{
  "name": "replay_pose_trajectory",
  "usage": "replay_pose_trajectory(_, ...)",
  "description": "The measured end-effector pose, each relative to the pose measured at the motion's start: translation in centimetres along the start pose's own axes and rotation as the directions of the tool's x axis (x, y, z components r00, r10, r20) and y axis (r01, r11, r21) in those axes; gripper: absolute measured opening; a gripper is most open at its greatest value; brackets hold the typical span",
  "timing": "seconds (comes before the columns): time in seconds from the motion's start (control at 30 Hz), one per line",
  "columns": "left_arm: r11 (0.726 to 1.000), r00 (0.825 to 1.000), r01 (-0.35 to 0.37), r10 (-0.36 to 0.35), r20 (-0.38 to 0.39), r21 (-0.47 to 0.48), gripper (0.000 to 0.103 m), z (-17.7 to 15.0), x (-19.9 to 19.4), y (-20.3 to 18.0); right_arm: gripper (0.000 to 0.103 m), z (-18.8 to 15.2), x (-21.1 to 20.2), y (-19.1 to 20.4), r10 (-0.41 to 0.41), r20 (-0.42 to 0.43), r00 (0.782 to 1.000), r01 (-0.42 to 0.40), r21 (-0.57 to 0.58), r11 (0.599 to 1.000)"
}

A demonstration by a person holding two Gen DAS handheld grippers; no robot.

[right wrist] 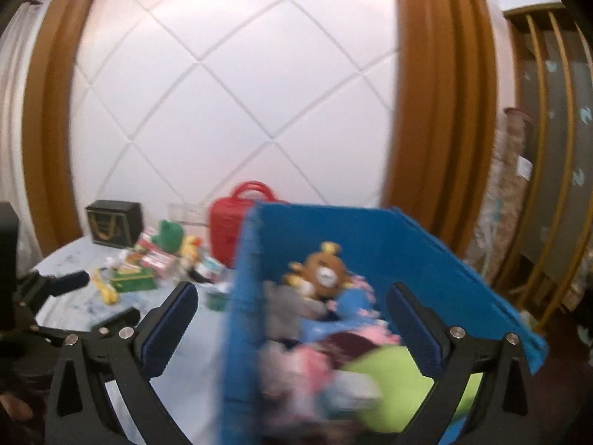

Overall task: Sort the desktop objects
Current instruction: 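Move both open tools back over the table pile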

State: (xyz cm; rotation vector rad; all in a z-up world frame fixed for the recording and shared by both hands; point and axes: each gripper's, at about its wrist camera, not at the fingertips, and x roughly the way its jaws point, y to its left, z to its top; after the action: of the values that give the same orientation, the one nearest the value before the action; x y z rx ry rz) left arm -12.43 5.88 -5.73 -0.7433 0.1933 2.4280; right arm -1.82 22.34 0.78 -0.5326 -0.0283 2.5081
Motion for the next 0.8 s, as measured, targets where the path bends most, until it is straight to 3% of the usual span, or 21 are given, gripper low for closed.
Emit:
replay_pose_trajectory(0.17, 0.998, 0.997, -0.063, 0.062, -0.055, -0.011, 0.087, -1.4, 1.0, 9.9, 0.103, 1.6, 2.7, 8.8, 0.067, -0.007, 0.998, -0.067, -0.005, 0.998)
replay_pose_trajectory(0.33, 0.991, 0.984, -0.121, 0.114, -0.135, -0.049, 0.087, -2.5, 3.8, 18.2, 0.103, 1.8, 8.6, 14.6, 0.134, -0.131, 0.982, -0.134, 0.012, 0.991)
replay_pose_trajectory(0.53, 0.974, 0.964, -0.197, 0.172, -0.201, -0.111, 0.087, -2.3, 8.6, 26.5, 0.103, 1.6, 18.7, 19.3, 0.177, -0.277, 0.944, -0.179, 0.02, 0.984)
replay_pose_trajectory(0.8, 0.958, 0.942, -0.242, 0.193, -0.275, -0.155, 0.087, 1.1, 20.9, 34.9, 0.103, 3.1, 35.0, 23.4, 0.206, -0.399, 0.893, -0.224, 0.003, 0.975)
